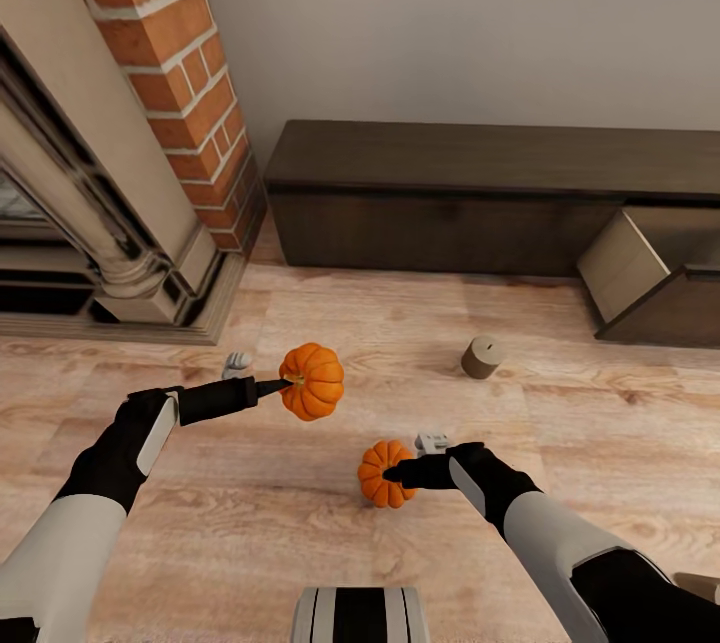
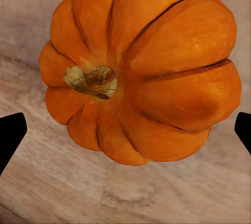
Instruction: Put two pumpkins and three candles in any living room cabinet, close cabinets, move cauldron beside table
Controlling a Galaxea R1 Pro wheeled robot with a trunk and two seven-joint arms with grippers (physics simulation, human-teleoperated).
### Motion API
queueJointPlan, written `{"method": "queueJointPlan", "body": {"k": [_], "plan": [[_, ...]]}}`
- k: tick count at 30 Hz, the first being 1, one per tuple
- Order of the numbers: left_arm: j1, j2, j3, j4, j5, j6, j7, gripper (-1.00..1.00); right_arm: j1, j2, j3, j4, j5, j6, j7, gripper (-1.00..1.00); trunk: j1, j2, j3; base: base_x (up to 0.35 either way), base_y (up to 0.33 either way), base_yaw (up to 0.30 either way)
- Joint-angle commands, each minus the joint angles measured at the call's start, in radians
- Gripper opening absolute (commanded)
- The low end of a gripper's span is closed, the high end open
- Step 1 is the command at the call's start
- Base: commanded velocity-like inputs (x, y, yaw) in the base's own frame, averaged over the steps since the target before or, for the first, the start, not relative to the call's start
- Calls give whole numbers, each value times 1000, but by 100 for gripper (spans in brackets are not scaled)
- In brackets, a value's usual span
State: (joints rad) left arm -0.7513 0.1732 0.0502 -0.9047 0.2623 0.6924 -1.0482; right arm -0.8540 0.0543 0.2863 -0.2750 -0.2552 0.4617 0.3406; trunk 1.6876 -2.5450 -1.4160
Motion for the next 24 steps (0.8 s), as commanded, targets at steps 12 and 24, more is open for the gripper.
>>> {"method": "queueJointPlan", "body": {"k": [12, 24], "plan": [[0, -1, -1, -3, 8, 2, 1, -100, 0, -2, 7, -1, -11, 4, -2, 100, 2, -1, -16, 0, 0, 0], [0, -1, -1, -2, 8, -1, 3, -100, 0, -1, 8, -1, -10, -55, -16, 100, 2, -1, -16, 0, 0, 0]]}}
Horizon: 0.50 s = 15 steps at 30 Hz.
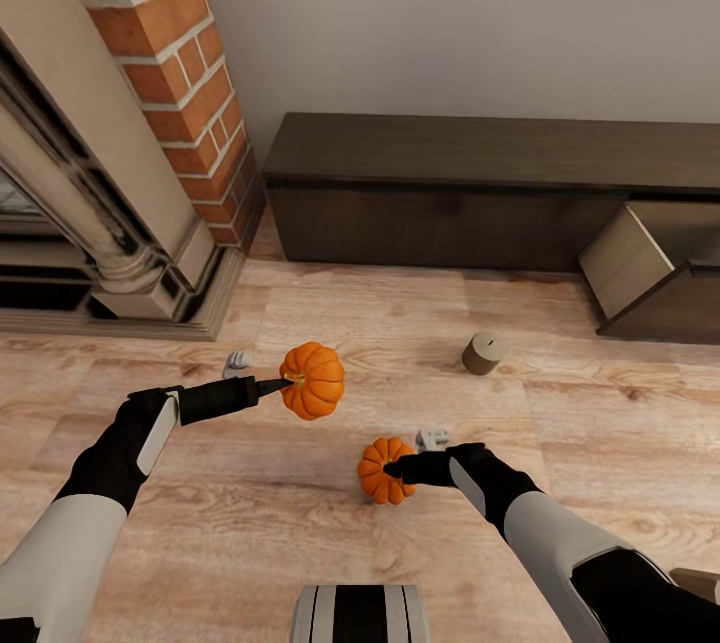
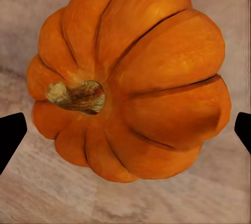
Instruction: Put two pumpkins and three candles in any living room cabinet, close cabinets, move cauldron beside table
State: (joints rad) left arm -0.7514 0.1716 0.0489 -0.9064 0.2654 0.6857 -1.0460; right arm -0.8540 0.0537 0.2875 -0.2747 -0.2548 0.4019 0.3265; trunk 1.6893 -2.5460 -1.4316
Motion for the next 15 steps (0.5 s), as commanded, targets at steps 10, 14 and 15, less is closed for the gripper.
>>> {"method": "queueJointPlan", "body": {"k": [10, 14, 15], "plan": [[0, 0, 0, 0, 5, 5, 4, -100, 0, 0, 7, 0, -9, -8, -10, 100, 0, 0, -1, 0, 0, 0], [0, 0, 0, 0, 5, 6, 3, -100, 0, 0, 7, 0, -9, -8, -11, 100, 0, 0, -1, 5, 0, 0], [0, 0, 0, 0, 5, 6, 1, -100, 0, 0, 7, 0, -9, -8, -11, 100, 0, 0, -1, 118, 0, 0]]}}
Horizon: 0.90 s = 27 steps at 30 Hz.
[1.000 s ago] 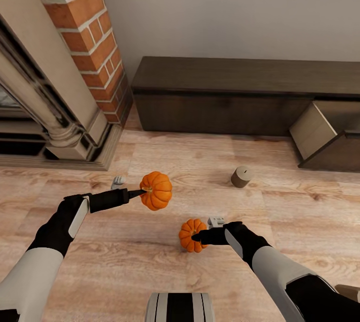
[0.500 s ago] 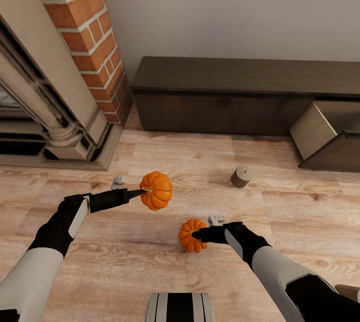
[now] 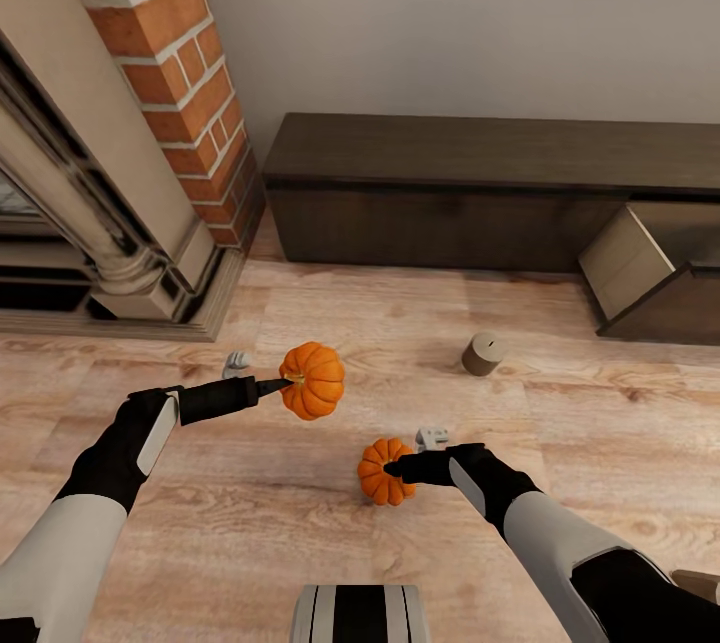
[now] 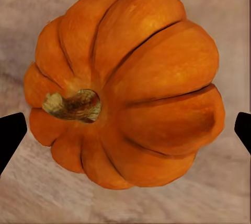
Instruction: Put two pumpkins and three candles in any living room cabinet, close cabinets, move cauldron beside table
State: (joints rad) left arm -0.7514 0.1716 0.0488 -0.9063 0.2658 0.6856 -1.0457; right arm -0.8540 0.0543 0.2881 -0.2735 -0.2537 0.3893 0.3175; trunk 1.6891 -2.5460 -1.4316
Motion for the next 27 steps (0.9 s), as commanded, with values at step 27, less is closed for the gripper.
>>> {"method": "queueJointPlan", "body": {"k": [27], "plan": [[0, 1, 0, 0, 1, 12, 1, -100, 0, -1, 6, -1, -10, 5, -1, 100, 7, -4, -59, 23, 0, 0]]}}
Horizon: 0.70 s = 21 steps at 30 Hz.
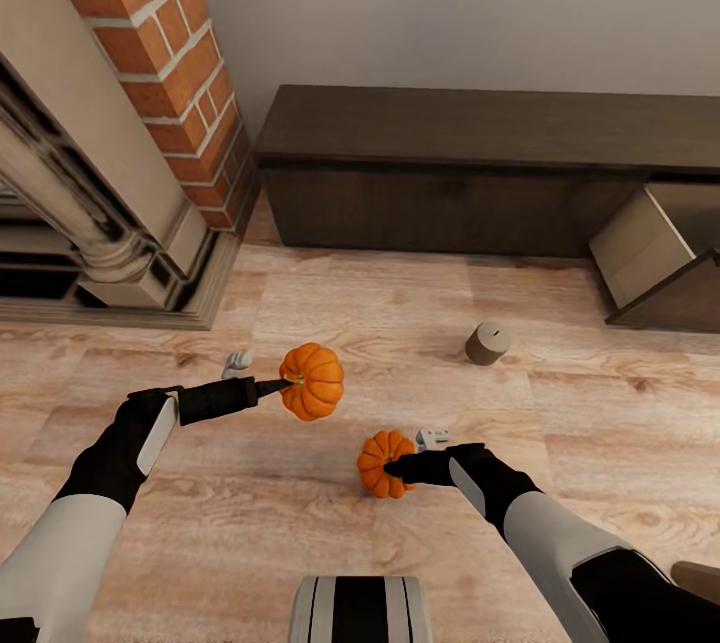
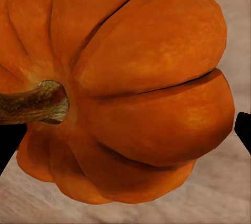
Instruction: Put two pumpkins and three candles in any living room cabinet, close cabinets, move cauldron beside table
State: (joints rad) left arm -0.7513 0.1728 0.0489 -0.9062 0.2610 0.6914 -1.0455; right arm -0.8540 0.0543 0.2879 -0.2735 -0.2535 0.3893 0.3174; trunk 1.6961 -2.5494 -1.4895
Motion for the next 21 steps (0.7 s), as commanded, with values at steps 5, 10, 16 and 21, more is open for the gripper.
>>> {"method": "queueJointPlan", "body": {"k": [5, 10, 16, 21], "plan": [[0, 0, 1, 0, 6, 7, 1, -100, 0, -1, 7, -1, -10, 5, -1, 100, 0, 0, -1, 0, 0, 0], [0, 1, 1, 0, 6, 7, 1, -100, 0, -1, 7, -1, -10, 5, -1, 100, 0, 0, -1, 0, 0, 0], [0, 1, 2, 0, 6, 7, -1, -100, 0, -1, 6, -1, -10, 5, -1, 100, 1, -1, -8, 0, 0, 0], [0, 1, 1, 0, 6, 8, -1, -100, 0, -1, 5, -1, -10, 5, -1, 100, 2, -1, -20, 0, 0, 0]]}}
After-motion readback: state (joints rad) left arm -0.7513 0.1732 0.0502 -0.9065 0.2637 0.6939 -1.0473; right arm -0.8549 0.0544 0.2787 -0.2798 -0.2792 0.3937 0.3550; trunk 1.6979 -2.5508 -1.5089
